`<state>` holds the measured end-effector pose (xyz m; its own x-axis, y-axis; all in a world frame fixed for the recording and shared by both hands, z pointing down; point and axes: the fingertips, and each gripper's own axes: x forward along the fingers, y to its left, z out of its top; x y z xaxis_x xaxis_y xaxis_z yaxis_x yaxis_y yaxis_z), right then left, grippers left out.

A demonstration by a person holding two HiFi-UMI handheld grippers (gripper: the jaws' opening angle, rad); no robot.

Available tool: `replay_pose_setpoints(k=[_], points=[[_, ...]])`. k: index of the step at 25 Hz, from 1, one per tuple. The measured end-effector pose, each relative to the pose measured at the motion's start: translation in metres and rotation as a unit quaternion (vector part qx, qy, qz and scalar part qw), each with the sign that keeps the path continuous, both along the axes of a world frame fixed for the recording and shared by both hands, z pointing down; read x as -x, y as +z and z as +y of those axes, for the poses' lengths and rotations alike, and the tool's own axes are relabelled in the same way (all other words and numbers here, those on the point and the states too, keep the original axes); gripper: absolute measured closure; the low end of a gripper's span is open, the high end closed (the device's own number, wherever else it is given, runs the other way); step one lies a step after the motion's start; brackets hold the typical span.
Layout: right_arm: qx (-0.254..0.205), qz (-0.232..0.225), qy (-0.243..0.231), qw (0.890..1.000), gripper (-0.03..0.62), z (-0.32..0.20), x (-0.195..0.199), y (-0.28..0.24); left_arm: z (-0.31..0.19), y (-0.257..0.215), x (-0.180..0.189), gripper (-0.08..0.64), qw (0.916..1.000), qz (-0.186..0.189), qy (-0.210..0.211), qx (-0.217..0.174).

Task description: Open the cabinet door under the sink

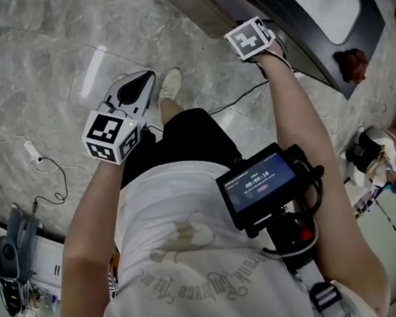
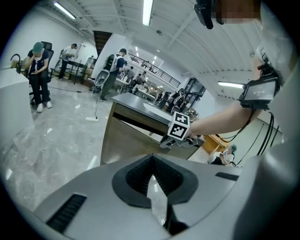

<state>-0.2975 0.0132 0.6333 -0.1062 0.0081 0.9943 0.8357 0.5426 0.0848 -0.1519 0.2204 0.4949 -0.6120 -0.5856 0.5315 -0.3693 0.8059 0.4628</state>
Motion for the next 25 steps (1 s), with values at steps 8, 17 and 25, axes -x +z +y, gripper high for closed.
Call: replay_pose_setpoints(k=[8, 17, 25], points=[[0.012, 0.016, 0.067, 0.998, 0.526, 0.004, -0.032, -0.002, 0.016, -0.007, -0.015, 0.552, 0.9999, 0.011, 0.007, -0.007], [0.035, 0.0, 0.104, 0.994, 0.528, 0.109, -0.087, -0.01, 0.122, -0.009, -0.081, 0.552, 0.9999, 0.008, -0.002, -0.012], [0.046, 0.01, 0.155, 0.987, 0.528, 0.114, -0.094, -0.006, 0.13, -0.005, -0.08, 0.552, 0.9998, 0.005, 0.0, -0.018]])
